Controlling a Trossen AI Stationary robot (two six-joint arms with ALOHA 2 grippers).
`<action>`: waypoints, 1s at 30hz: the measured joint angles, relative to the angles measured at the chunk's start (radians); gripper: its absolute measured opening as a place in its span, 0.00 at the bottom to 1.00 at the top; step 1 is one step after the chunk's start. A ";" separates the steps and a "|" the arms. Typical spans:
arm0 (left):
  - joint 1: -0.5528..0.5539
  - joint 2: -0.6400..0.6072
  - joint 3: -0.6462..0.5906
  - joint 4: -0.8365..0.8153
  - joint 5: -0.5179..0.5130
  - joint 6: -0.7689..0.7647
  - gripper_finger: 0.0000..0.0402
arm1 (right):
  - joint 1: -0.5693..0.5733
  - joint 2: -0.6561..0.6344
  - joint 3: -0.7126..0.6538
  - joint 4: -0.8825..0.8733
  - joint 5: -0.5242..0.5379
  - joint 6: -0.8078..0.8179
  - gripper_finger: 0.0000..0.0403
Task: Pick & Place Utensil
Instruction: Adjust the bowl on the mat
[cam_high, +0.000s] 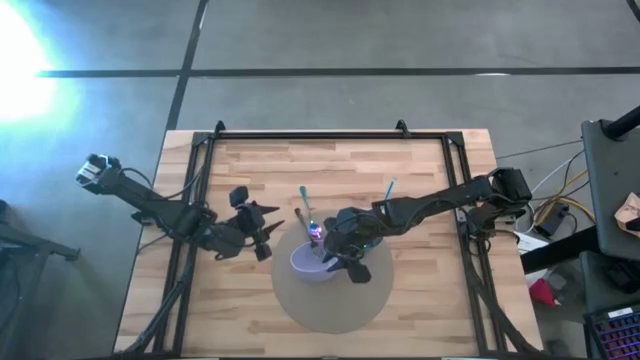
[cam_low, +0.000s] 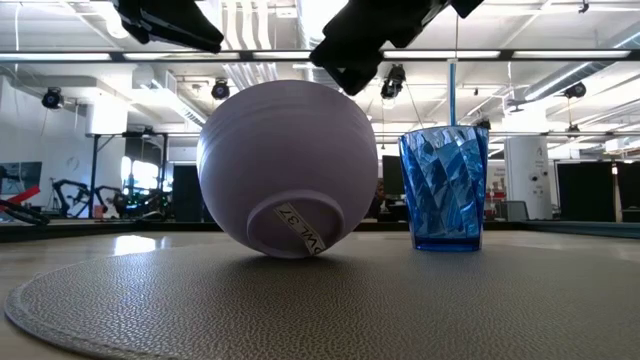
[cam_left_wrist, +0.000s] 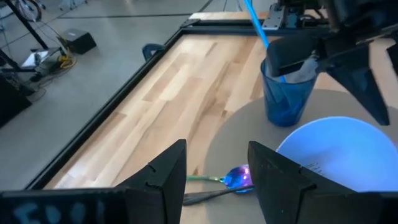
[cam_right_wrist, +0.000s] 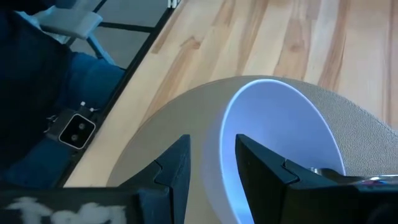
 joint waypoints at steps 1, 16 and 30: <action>0.003 0.000 0.000 -0.006 0.000 -0.004 0.41 | 0.000 0.000 -0.003 0.004 0.001 -0.001 0.31; 0.015 0.000 0.000 -0.007 0.000 -0.006 0.41 | 0.011 0.000 -0.071 0.091 0.006 0.003 0.30; 0.020 0.000 0.000 -0.006 0.000 -0.006 0.41 | 0.011 0.000 -0.111 0.168 0.006 0.019 0.31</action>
